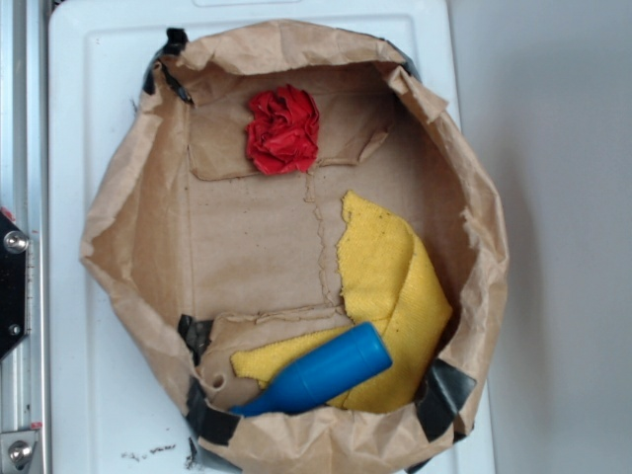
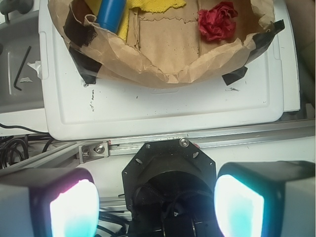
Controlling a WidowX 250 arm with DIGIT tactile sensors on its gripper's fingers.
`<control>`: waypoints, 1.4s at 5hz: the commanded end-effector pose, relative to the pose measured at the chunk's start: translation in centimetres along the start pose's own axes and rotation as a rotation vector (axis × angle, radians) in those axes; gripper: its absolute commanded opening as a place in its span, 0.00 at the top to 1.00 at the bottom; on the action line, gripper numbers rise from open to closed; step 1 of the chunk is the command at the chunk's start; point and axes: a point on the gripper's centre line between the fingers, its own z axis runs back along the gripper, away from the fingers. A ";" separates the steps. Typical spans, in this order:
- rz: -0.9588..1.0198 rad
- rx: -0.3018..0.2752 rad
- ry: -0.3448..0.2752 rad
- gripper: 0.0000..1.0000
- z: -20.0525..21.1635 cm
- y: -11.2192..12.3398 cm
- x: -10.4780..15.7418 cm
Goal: Grab the red paper.
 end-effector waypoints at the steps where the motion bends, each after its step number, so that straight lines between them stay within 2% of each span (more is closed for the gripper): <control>1: 0.000 0.000 0.000 0.00 0.0 0.0 0.0; 2: 0.099 -0.072 -0.021 0.00 -1.1 -2.1 4.8; 3: 0.273 -0.087 -0.119 0.00 -2.7 -2.8 9.9; 4: 0.462 -0.097 -0.207 0.00 -5.3 -1.1 14.7; 5: 0.592 -0.011 -0.320 0.00 -8.3 1.8 16.7; 6: 0.652 0.125 -0.347 0.00 -9.6 4.9 11.8; 7: 0.739 0.236 -0.299 0.00 -9.2 6.6 8.9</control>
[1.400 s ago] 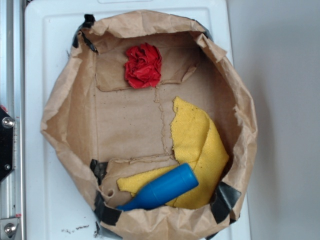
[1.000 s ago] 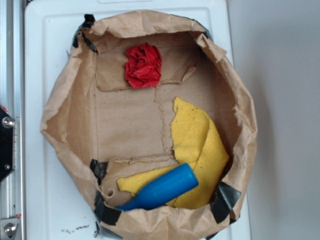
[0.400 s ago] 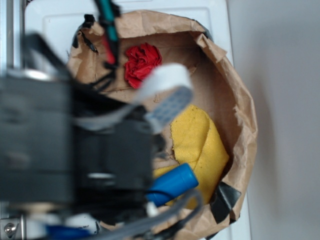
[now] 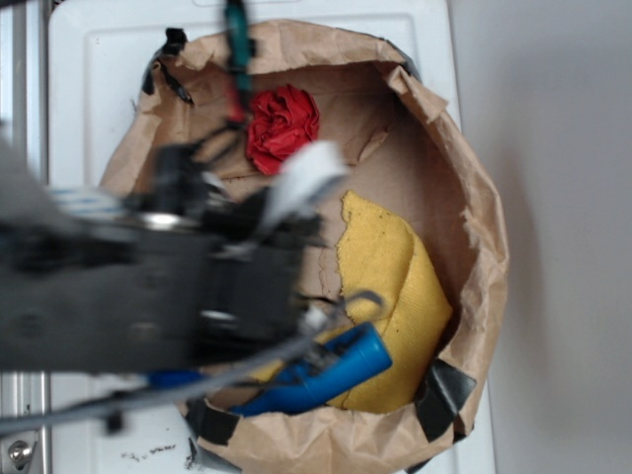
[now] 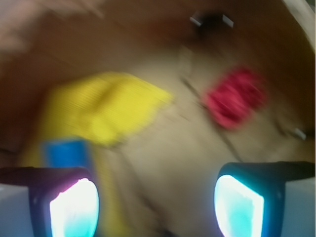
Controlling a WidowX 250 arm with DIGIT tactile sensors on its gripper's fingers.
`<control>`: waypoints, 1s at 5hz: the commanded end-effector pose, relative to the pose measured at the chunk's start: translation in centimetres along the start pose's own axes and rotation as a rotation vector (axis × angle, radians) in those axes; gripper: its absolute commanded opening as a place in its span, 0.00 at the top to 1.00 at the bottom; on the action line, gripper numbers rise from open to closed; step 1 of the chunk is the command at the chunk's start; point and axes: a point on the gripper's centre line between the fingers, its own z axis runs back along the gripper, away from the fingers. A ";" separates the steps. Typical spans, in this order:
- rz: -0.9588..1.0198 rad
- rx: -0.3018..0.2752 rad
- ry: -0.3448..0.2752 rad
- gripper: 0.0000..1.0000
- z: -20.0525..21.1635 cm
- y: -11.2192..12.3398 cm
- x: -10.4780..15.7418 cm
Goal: Grab the red paper.
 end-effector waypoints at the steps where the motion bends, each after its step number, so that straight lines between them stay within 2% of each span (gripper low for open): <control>1: 0.096 0.101 -0.034 0.00 2.2 4.2 0.7; 4: 0.096 0.101 -0.034 0.00 2.2 4.2 0.7; 5: 0.114 0.113 0.004 0.00 1.0 0.9 2.0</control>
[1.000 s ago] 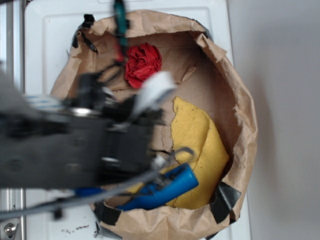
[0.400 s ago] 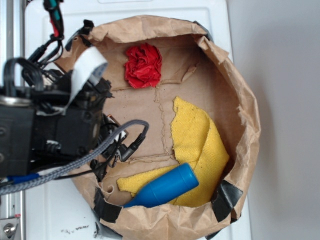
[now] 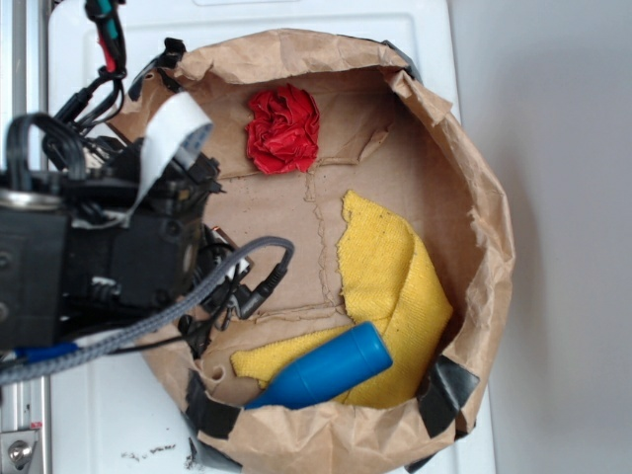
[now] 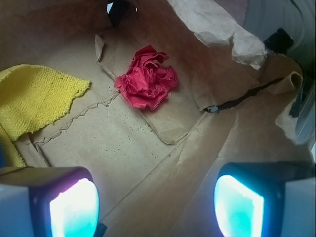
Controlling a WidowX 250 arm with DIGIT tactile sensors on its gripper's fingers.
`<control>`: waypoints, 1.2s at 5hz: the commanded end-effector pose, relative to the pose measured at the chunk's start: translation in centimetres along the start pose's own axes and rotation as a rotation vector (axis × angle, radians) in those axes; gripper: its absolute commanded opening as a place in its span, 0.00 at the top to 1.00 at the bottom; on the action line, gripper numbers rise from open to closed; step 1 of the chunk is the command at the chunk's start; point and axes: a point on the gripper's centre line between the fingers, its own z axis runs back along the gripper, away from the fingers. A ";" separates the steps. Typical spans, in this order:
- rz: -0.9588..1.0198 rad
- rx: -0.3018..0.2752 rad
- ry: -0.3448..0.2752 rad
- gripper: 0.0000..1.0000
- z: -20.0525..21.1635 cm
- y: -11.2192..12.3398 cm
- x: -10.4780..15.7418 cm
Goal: Grab the red paper.
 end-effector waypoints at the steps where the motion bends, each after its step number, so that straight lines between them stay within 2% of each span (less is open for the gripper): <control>1: 0.139 0.014 -0.023 0.00 0.6 -4.8 3.1; 2: 0.225 -0.021 -0.005 0.00 1.0 -6.6 4.1; 3: 0.318 -0.086 0.012 0.00 1.3 -5.5 4.9; 4: 0.373 -0.087 0.085 0.00 -1.7 -5.3 6.4; 5: 0.375 -0.040 0.100 0.00 -3.4 -5.4 7.4; 6: 0.372 -0.033 0.072 0.00 -4.3 -4.5 7.7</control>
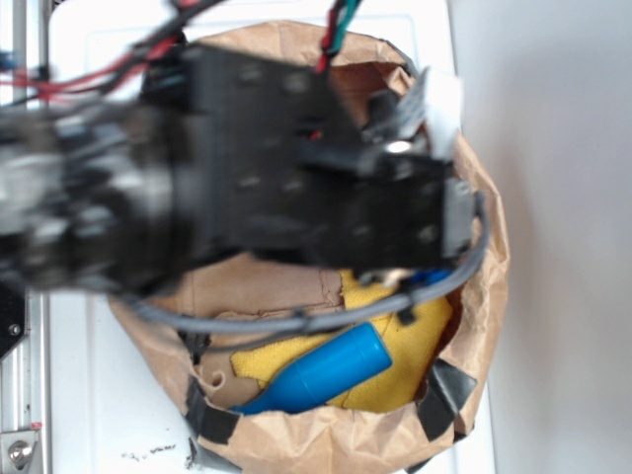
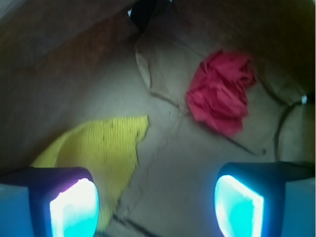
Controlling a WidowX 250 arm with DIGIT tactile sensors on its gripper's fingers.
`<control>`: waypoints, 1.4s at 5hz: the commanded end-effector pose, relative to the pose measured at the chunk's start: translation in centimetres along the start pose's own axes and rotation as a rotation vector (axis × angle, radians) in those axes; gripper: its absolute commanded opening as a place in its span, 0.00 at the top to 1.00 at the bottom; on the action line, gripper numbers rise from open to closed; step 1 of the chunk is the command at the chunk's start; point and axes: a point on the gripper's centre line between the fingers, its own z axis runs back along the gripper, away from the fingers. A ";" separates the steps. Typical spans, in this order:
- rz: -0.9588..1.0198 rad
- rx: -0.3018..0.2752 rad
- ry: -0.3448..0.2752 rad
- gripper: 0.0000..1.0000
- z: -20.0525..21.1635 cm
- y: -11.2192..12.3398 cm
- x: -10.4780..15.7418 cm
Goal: Grab the red paper.
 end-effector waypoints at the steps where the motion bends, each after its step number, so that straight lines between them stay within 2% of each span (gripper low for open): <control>1: -0.021 -0.060 -0.079 0.00 1.7 3.2 3.3; 2: -0.025 -0.064 -0.082 0.00 1.1 4.7 4.3; 3: -0.006 -0.053 -0.064 0.00 0.7 5.2 5.1; 4: 0.057 -0.074 -0.121 0.00 0.3 5.7 5.1; 5: 0.058 -0.070 -0.129 0.00 0.0 5.6 5.0; 6: 0.050 0.005 -0.190 0.00 -1.1 6.1 5.5; 7: 0.042 0.005 -0.204 0.00 -1.6 6.7 5.6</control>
